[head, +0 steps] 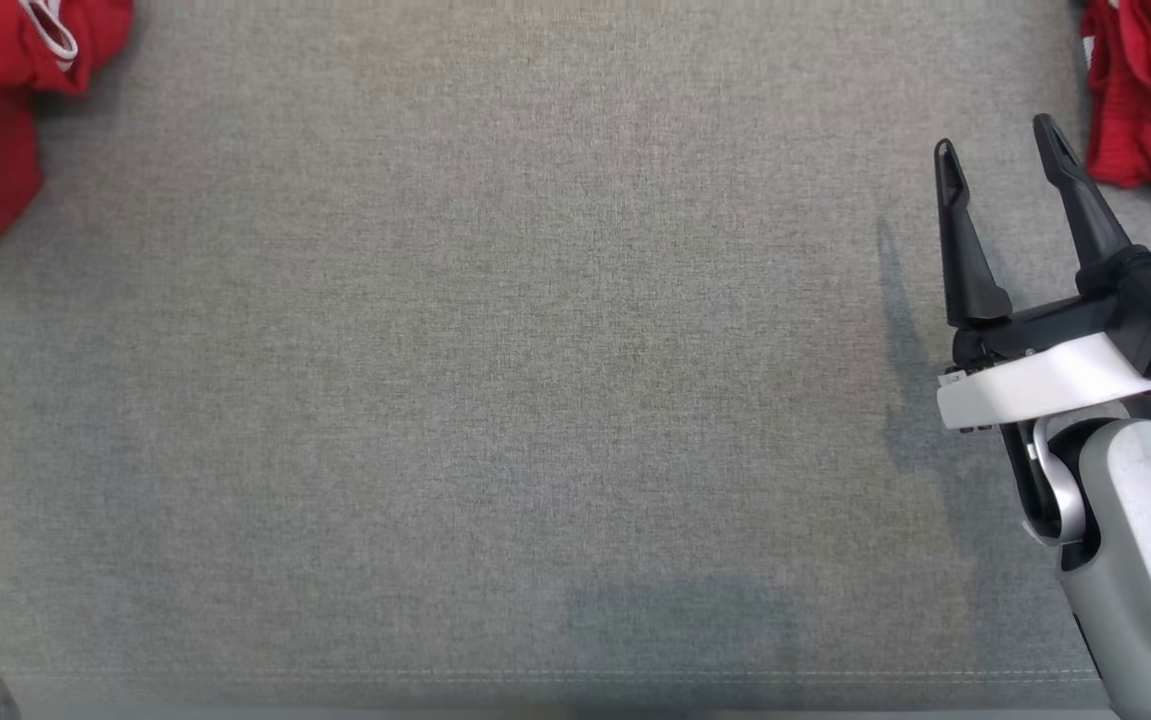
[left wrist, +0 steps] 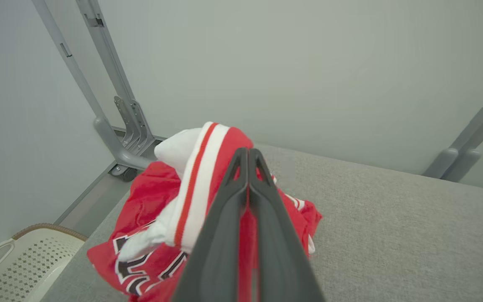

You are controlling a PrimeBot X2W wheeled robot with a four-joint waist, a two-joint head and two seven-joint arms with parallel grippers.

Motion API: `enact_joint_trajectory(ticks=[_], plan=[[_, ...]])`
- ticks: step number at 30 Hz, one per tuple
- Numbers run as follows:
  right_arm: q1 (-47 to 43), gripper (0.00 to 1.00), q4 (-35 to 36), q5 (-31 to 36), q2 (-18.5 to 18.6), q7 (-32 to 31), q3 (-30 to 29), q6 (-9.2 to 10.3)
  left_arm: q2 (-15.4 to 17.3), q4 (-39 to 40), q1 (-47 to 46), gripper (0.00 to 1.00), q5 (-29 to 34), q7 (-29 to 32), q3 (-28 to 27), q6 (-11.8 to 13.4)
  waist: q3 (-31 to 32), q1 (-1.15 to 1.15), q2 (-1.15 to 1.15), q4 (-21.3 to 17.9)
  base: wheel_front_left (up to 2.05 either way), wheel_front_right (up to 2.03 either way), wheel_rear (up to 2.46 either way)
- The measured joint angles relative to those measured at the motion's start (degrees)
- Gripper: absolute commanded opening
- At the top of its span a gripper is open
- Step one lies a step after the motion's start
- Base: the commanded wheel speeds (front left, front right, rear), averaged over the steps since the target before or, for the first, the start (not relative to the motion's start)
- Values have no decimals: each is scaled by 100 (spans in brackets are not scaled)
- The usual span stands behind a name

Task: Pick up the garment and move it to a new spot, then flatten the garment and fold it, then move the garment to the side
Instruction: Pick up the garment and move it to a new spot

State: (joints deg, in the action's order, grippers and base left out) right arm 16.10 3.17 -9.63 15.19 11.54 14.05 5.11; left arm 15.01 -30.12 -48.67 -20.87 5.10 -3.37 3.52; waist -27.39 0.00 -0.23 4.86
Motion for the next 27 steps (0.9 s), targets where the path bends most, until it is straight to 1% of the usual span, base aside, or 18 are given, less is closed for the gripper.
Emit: enact_joint_trajectory(ticks=[7, 9, 10, 12, 15, 18, 21, 22, 24, 25, 26, 27], plan=[[0, 100, -226, -66, -141, 101, 23, 0, -170, 164, -337, 0, 162, -358, 508, -446, 391, 0, 0, -18, 0, 0, 0], [-1, 100, -300, -108, -230, 114, 41, 0, -248, 200, -342, 0, 176, -422, 668, -576, 518, 0, 0, -36, 0, 0, 0], [-7, 100, -366, -126, -303, 147, 75, 0, -369, 252, -342, 0, 194, -458, 837, -724, 651, 0, 0, -62, 0, 0, 0], [-23, 100, -423, -155, -342, 162, 80, 1, -537, 309, -341, 0, 194, -474, 1037, -886, 790, 0, 0, -99, 0, 0, 0], [-86, 100, -501, -198, -415, 176, 69, 3, -866, 391, -300, 0, 186, -490, 1357, -967, 982, 0, 0, -176, 0, 0, 0], [-259, 100, -552, -278, -455, 188, 65, 8, -1305, 489, -123, 0, 46, -475, 1652, -981, 1147, 0, 0, -290, 0, 0, 0], [-384, 100, -565, -346, -491, 188, 75, 9, -1756, 474, 294, 0, -143, -387, 1930, -983, 1254, 0, 0, -450, 0, 0, 0], [-397, 100, -569, -350, -510, 188, 92, 9, -1798, 454, 466, 0, -218, -359, 2059, -990, 1280, 0, 0, -505, 0, 0, 0], [-399, 100, -567, -356, -576, 189, 113, 9, -1741, 388, 813, 0, -375, -347, 2199, -1015, 1325, 0, 0, -620, 0, 0, 0], [-398, 100, -566, -356, -609, 190, 127, 9, -1677, 336, 970, 0, -432, -338, 2238, -1014, 1341, 0, 0, -678, 0, 0, 0], [-399, 100, -566, -358, -636, 204, 153, 8, -1518, 281, 1259, 0, -510, -339, 2384, -1014, 1366, 0, 0, -800, 0, 0, 0], [-399, 100, -566, -364, -634, 204, 151, 9, -1460, 282, 1366, 0, -560, -342, 2458, -1014, 1376, 0, 0, -861, 0, 0, 0]])
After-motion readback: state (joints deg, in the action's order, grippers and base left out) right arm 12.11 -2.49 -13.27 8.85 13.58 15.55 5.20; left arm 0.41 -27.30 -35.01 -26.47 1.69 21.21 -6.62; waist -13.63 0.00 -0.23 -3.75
